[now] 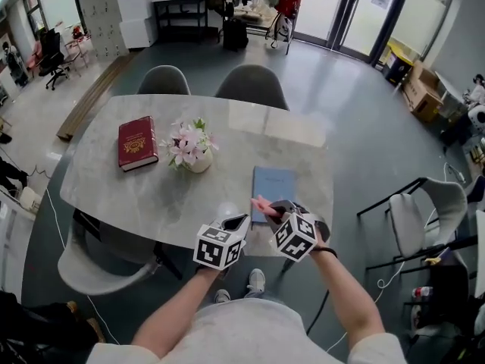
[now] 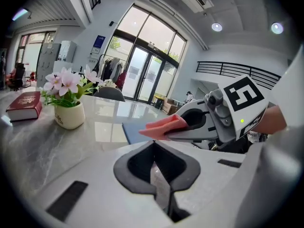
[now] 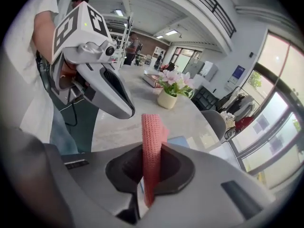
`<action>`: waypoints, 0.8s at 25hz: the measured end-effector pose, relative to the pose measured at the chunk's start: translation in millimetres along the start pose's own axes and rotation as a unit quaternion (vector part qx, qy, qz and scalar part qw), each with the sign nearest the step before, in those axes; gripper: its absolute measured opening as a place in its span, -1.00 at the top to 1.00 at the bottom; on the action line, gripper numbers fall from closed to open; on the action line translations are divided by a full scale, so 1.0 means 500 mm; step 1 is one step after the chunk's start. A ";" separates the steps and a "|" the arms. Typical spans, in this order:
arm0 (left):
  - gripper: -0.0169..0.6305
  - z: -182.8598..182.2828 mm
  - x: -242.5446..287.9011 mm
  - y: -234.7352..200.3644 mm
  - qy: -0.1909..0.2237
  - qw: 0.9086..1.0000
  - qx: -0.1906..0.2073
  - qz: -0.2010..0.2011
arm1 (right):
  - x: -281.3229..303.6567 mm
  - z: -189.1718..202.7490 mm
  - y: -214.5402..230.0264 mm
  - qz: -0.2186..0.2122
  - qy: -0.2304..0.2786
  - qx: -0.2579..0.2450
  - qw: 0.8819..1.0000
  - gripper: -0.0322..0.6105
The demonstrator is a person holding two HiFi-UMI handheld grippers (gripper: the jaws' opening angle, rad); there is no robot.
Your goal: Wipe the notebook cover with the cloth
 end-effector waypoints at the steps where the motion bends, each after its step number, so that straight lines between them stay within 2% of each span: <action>1: 0.92 -0.008 0.004 0.005 0.002 1.000 0.004 0.002 | -0.012 0.001 0.010 0.010 0.009 0.010 1.000 0.86; 5: 0.92 -0.044 0.015 0.028 0.009 1.000 0.023 0.006 | -0.062 0.006 0.047 0.051 0.051 0.069 0.995 0.85; 9: 0.92 -0.079 0.022 0.046 0.022 0.999 0.034 0.005 | -0.107 0.017 0.072 0.084 0.097 0.135 0.983 0.85; 13: 0.92 -0.111 0.029 0.058 0.035 0.999 0.042 0.002 | -0.140 0.029 0.091 0.110 0.122 0.171 0.972 0.86; 20: 0.92 -0.148 0.038 0.074 0.048 0.998 0.048 -0.002 | -0.194 0.054 0.118 0.143 0.186 0.256 0.938 0.86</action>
Point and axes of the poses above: the fingertips, and each gripper's own axes: x forward along the fingers, y to its right, z out of its underside, the point moved 5 cm from there along -x, backward along the fingers, and after that the axes turned 4 degrees about -z, right-handed, at the moved point
